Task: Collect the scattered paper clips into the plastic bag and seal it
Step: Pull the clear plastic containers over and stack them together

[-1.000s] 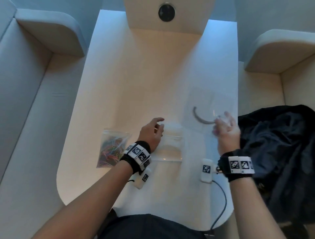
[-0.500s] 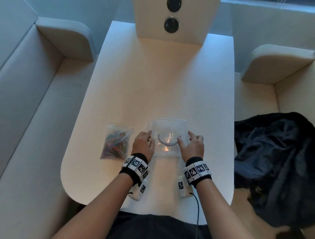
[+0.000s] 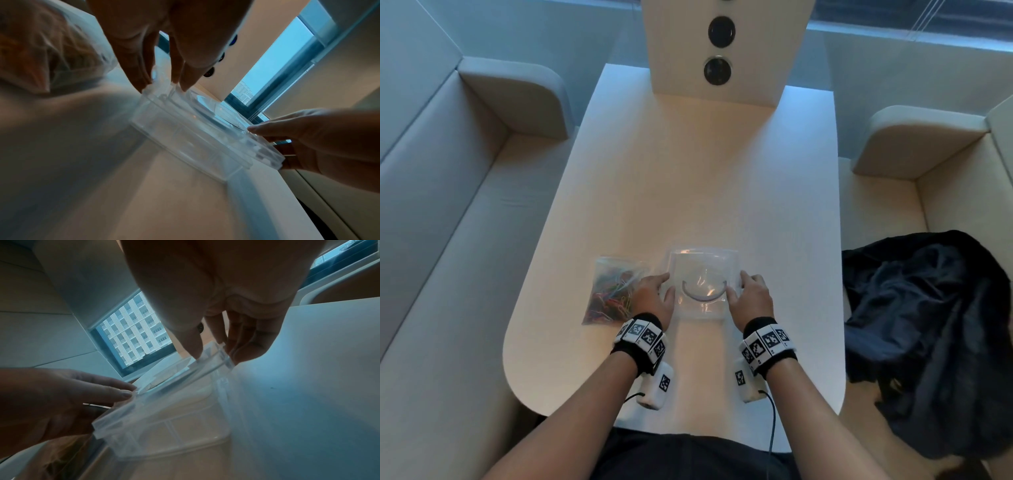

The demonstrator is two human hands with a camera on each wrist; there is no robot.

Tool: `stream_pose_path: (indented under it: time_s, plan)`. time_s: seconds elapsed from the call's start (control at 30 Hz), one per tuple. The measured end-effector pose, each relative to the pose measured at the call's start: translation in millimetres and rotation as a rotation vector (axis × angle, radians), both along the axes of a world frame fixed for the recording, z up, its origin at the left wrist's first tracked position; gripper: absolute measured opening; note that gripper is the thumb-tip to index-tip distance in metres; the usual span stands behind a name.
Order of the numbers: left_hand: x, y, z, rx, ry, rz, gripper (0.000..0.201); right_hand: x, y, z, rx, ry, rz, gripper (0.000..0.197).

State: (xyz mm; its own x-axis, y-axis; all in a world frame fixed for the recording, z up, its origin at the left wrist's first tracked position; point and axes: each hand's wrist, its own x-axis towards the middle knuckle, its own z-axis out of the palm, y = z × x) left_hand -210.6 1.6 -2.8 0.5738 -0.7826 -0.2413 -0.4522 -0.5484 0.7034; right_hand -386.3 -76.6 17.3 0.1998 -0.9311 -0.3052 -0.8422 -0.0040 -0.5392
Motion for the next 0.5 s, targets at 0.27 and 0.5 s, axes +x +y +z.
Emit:
stream_pose_path:
  time_s: [0.27,0.5]
  plan:
    - [3.3,-0.7,3.2,0.009,0.093,0.004,0.032,2.9,-3.8,5.1,0.014,0.116,0.022,0.02]
    - [10.1,-0.3,4.1,-0.01,0.102,0.034,0.023,2.8,-9.8,3.1,-0.012,0.096,0.013,0.032]
